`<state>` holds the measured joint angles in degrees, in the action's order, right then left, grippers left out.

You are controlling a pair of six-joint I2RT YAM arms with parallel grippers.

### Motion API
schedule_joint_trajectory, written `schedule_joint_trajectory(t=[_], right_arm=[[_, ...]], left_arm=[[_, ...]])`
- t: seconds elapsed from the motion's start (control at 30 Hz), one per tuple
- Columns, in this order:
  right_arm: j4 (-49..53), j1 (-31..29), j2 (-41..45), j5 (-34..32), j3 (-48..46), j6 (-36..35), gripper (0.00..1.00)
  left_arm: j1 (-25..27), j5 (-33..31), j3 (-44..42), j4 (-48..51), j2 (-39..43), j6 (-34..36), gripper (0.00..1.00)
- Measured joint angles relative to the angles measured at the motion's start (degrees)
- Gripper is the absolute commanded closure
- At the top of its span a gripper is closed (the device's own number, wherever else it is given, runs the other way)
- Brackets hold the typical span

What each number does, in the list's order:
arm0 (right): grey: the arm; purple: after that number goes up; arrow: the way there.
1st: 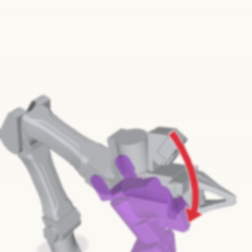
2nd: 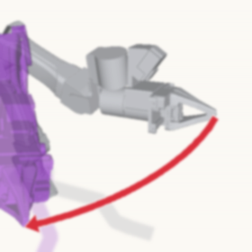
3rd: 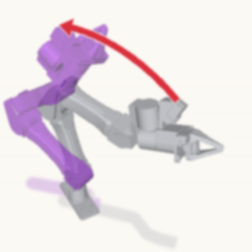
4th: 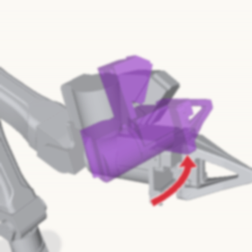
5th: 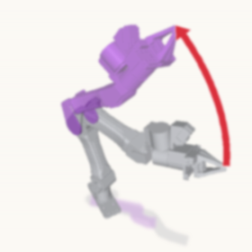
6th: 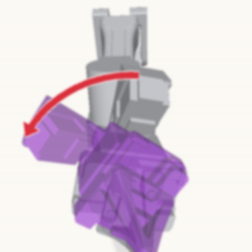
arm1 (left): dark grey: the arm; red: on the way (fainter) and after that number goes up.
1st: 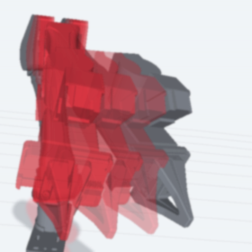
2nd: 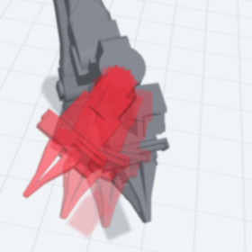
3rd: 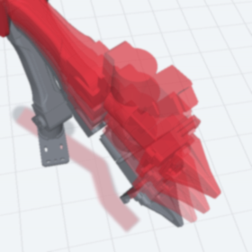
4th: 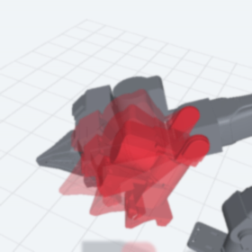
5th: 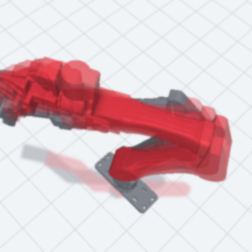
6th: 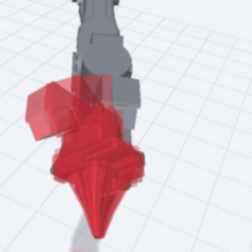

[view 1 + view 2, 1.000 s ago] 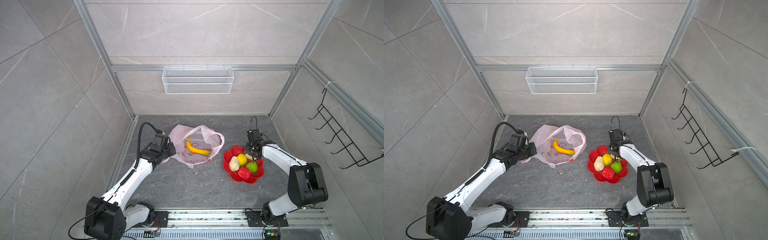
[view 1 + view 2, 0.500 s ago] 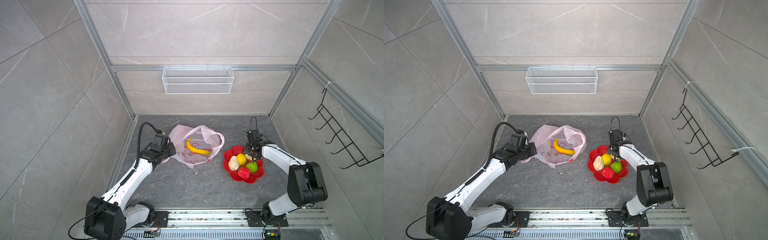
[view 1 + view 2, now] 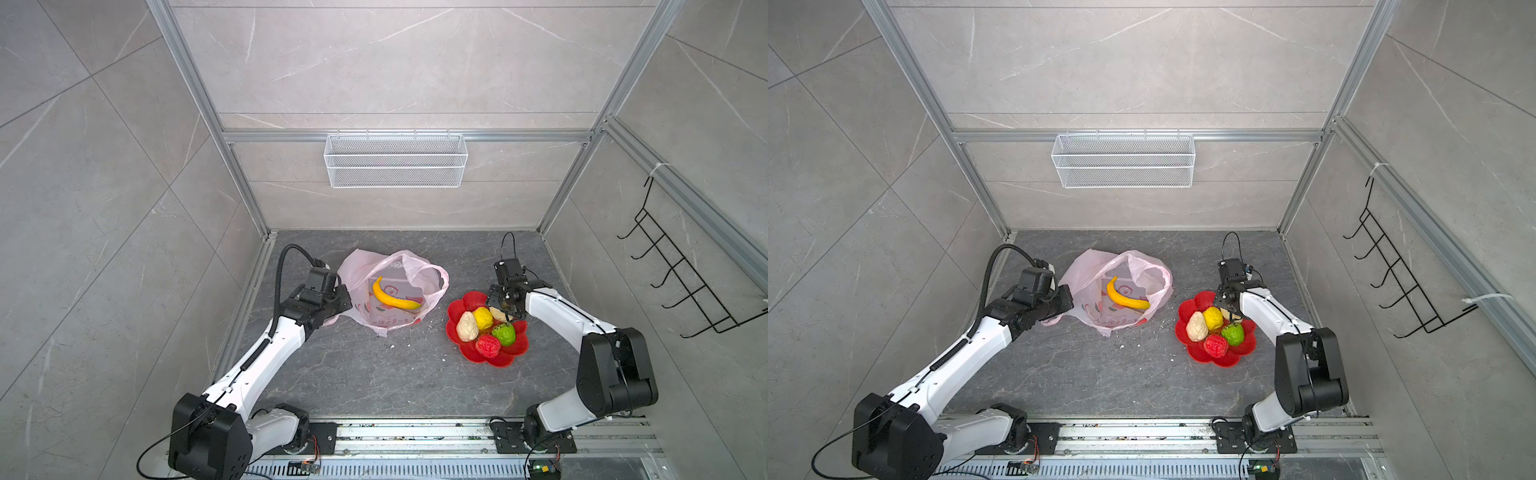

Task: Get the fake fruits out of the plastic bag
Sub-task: 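Open the right gripper and raise it off the red plate, then move the right gripper over the bag opening held by the left gripper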

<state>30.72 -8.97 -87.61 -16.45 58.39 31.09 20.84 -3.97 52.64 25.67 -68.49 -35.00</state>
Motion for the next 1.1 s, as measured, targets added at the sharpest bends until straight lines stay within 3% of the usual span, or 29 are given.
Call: schedule_joint_trajectory(t=[0.23, 0.4, 0.87, 1.1], right_arm=[[3.02, -1.07, 4.87, 0.02, 3.80, -2.05, 0.24], [7.32, -5.55, 9.64, -0.02, 7.34, -5.22, 0.27], [17.64, -33.90, 11.96, -3.74, 25.38, -22.77, 0.36], [17.18, -46.64, 2.08, -5.40, 33.97, -35.56, 0.55]], left_arm=[[0.00, 0.07, 0.00, 0.00, 0.00, 0.07, 1.00], [0.00, 1.27, 0.17, 0.11, -0.11, 1.18, 1.00], [0.00, 4.48, 5.11, 2.43, -3.26, 9.57, 1.00], [0.00, 4.46, 4.85, 2.60, -2.60, 11.56, 1.00]])
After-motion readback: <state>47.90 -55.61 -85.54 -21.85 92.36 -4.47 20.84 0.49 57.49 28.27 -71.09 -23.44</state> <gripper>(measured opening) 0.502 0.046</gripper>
